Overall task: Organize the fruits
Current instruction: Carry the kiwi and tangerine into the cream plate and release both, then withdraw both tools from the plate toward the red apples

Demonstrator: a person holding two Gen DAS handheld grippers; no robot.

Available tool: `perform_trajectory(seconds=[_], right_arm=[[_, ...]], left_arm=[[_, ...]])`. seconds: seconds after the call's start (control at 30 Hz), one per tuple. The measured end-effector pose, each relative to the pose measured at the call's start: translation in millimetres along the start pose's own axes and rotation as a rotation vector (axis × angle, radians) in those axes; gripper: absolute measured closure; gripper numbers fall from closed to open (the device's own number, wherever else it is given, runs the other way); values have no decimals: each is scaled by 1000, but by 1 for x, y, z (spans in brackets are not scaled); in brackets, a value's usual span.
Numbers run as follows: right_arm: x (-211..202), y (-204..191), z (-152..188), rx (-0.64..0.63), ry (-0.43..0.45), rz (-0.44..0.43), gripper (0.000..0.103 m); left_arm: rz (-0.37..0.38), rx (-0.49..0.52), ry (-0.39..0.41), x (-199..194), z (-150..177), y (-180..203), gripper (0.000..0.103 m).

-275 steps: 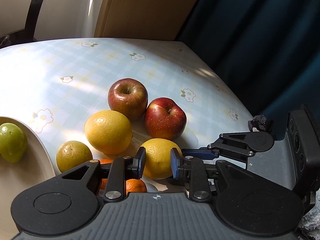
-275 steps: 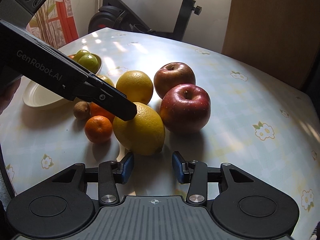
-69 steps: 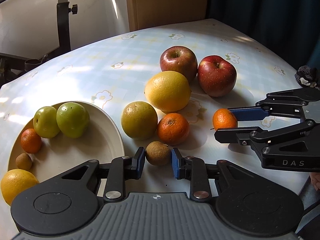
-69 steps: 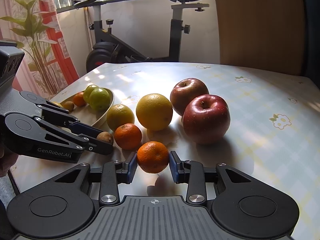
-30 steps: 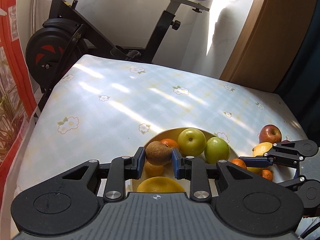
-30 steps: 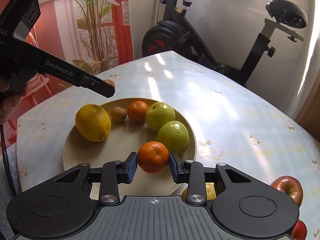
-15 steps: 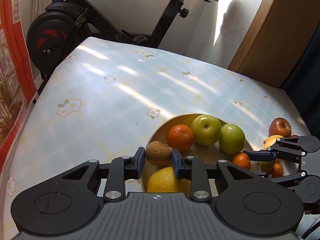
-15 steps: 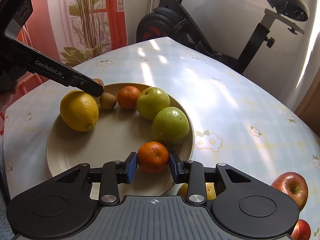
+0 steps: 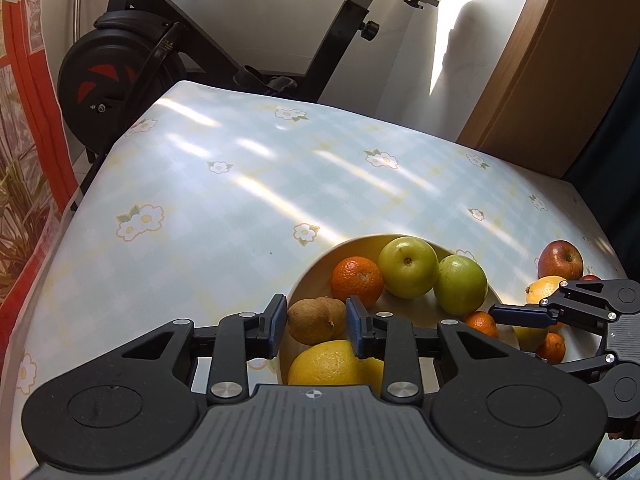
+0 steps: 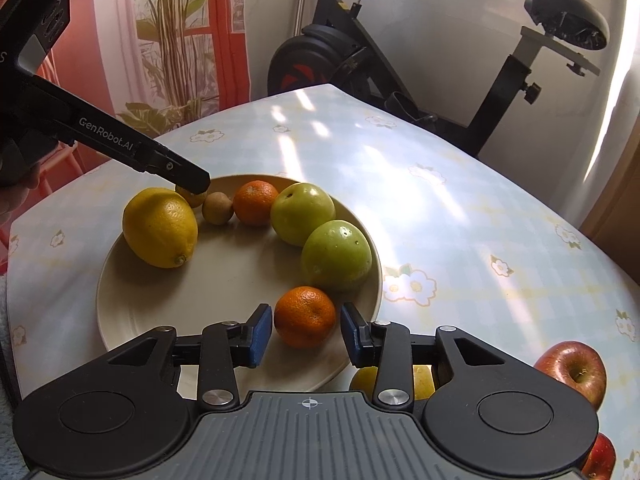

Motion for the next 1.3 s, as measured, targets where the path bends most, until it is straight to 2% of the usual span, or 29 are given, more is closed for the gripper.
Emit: perform_trajectory(seconds=[0.1, 0.33, 0.6, 1.0, 1.3], right_arm=[[-9, 2, 2, 15, 29, 3, 68], [-40, 19, 9, 92, 123, 44, 68], [-67, 43, 30, 163, 178, 104, 68], [-87, 62, 65, 256, 193, 153, 68], [-92, 70, 75, 284, 199, 174, 68]], left_arm=[[-5, -1, 22, -6, -6, 2, 62], [-23, 49, 88, -23, -17, 21, 62], [-6, 76, 130, -29, -14, 52, 62], [38, 140, 94, -24, 9, 92, 62], [38, 167, 82, -24, 11, 101, 62]])
Point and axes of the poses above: each gripper's, at about its wrist camera, not at the fingertips, and x roughly the way its jaws point, y to its right, z to its underside, the point moved 6 cm from there along x, roughly the way its jaws point
